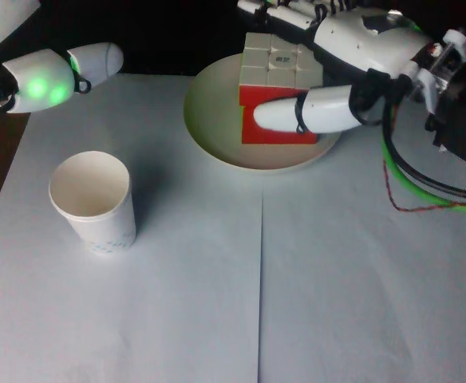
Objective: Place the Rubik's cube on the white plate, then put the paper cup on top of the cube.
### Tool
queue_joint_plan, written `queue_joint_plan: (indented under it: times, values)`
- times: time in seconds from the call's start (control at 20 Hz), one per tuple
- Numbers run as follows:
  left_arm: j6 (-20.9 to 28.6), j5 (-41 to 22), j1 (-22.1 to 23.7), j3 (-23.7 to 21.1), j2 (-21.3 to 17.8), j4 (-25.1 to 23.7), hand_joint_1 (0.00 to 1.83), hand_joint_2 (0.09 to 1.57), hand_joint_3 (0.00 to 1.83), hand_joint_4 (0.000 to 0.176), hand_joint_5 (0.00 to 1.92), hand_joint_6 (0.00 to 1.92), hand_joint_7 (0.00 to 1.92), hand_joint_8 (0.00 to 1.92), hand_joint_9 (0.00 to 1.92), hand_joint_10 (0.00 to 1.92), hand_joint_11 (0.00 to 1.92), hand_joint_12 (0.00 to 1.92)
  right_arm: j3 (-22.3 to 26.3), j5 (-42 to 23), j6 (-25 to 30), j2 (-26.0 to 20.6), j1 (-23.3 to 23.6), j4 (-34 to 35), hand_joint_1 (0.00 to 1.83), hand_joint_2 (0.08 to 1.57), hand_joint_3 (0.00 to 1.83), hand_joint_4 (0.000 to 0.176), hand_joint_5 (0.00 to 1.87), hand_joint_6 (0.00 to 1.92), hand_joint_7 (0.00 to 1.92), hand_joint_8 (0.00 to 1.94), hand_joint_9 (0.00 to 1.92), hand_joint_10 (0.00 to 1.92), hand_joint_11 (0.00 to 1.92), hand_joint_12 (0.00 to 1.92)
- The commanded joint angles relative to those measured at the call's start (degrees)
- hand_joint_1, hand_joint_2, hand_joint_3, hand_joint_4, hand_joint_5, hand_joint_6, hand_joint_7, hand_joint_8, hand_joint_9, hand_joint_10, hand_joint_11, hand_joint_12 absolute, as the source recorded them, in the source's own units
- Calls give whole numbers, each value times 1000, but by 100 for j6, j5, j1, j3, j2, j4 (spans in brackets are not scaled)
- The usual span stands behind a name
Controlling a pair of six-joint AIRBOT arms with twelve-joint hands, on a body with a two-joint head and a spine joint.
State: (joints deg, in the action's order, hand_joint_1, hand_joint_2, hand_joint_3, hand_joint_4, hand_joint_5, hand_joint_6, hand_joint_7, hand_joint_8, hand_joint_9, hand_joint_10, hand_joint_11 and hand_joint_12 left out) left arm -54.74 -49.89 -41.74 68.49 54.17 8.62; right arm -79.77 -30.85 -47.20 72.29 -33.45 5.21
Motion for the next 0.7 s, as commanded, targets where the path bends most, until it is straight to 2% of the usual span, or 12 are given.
queue_joint_plan:
  times: [0.0, 0.1, 0.25, 0.3, 0.35, 0.4, 0.45, 0.5, 0.55, 0.65]
  values:
    - [-14, -740, 34, -8, 4, 55, 278, 1363, 1, 103, 44, 0, 0, 0, 0, 0, 0, 1, 26, -821, -45, -113, 118, 77, 447, 1038, 0, 149, 0, 0, 0, 0, 0, 0, 7, 9]
    - [-14, -757, 20, -30, -13, 56, 301, 1356, 0, 104, 38, 0, 0, 0, 0, 0, 0, 0, 253, -982, -139, -347, 117, 77, 376, 1018, 0, 148, 0, 0, 0, 0, 0, 0, 0, 0]
    - [-14, -911, -90, -136, -115, 80, 328, 1327, 0, 114, 38, 0, 0, 0, 0, 0, 0, 0, 727, -1475, -147, -798, 90, 40, 490, 1065, 13, 163, 0, 0, 0, 0, 8, 2, 0, 0]
    - [-14, -972, -131, -181, -159, 87, 387, 1323, 0, 94, 39, 1, 0, 0, 0, 0, 0, 0, 847, -1597, -147, -893, 39, -7, 524, 1104, 0, 155, 0, 0, 0, 0, 8, 2, 0, 460]
    - [-14, -1055, -188, -246, -225, 95, 383, 1305, 0, 103, 40, 1, 0, 0, 0, 0, 0, 0, 1051, -1770, -147, -1056, -52, -76, 570, 1075, 0, 173, 0, 0, 0, 0, 16, 7, 0, 656]
    - [-14, -1112, -230, -290, -267, 94, 377, 1296, 0, 102, 40, 1, 0, 0, 0, 0, 0, 0, 1202, -1924, -147, -1177, -158, -136, 583, 1065, 0, 175, 0, 0, 0, 0, 44, 20, 0, 665]
    - [-15, -1188, -279, -348, -318, 91, 377, 1292, 0, 85, 39, 1, 0, 0, 0, 0, 0, 0, 1388, -2168, -147, -1340, -329, -176, 614, 1066, 0, 176, 0, 0, 0, 0, 85, 44, 0, 611]
    - [-15, -1229, -305, -385, -346, 86, 379, 1292, 0, 74, 36, 0, 0, 0, 0, 0, 0, 0, 1511, -2341, -147, -1454, -482, -178, 641, 1073, 0, 176, 0, 0, 0, 0, 97, 56, 0, 665]
    - [-15, -1308, -344, -454, -403, 46, 350, 1292, 0, 72, 24, 0, 0, 0, 0, 0, 0, 0, 1729, -2643, -147, -1638, -723, -178, 629, 1130, 10, 160, 0, 0, 0, 0, 116, 91, 0, 820]
    - [-15, -1484, -450, -587, -513, 2, 348, 1284, 0, 75, 25, 1, 0, 0, 0, 0, 0, 0, 1993, -2962, -147, -1876, -1023, -178, 571, 1158, 6, 119, 0, 0, 0, 0, 116, 88, 0, 664]
